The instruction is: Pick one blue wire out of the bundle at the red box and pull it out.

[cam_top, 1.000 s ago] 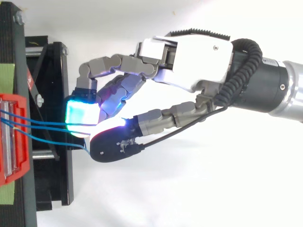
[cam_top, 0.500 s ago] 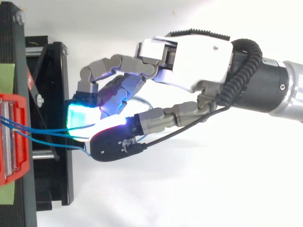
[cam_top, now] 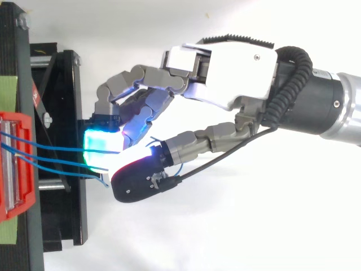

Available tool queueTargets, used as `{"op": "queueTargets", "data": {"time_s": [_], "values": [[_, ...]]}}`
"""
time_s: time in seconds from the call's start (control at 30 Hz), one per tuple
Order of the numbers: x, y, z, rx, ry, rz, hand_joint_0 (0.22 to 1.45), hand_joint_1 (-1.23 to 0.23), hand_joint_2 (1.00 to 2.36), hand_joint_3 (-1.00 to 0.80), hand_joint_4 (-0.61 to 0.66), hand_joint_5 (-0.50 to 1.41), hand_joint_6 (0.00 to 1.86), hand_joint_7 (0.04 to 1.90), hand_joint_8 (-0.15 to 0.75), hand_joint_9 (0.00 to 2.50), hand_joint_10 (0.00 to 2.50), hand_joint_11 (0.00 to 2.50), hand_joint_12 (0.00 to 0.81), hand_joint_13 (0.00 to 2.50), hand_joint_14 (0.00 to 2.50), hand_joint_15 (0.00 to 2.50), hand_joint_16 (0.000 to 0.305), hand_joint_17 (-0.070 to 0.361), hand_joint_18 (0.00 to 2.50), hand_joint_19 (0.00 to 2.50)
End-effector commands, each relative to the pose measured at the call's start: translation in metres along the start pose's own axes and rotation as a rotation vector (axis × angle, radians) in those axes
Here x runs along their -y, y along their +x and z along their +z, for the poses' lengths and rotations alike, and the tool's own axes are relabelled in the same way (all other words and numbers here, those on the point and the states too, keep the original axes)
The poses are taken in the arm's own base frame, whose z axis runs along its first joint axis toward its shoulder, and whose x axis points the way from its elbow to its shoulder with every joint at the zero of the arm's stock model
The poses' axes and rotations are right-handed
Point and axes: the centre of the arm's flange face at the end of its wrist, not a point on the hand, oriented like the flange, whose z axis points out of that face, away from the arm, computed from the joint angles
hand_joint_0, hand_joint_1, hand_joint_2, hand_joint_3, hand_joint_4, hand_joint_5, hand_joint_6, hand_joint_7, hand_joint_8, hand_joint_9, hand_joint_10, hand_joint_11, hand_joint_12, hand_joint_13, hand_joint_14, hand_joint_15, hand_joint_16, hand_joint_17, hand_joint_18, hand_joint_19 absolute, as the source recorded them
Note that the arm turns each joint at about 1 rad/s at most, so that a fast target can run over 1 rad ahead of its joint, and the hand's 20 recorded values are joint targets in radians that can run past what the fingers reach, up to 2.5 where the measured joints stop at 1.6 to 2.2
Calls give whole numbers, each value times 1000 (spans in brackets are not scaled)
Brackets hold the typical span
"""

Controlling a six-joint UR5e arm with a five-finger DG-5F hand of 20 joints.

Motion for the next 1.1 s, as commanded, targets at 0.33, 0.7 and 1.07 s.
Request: {"op": "queueTargets", "data": {"time_s": [0.33, 0.7, 1.07], "values": [[0, 0, 0, -1, 0, 0, 547, -682, 1005, -420, 173, -114, 829, 1078, 273, 1072, 19, 684, 356, 695, 14, 374, 52, 116, 472, 436], [-1, 0, 0, 1, -1, 2, 575, -669, 1009, -376, 158, -93, 823, 1133, 274, 1139, 21, 684, 352, 718, 16, 368, 49, 111, 495, 429], [0, 0, 0, 1, 0, 0, 585, -711, 1013, -297, 126, -83, 825, 1169, 270, 1152, 20, 692, 355, 714, 15, 376, 49, 110, 501, 429]]}}
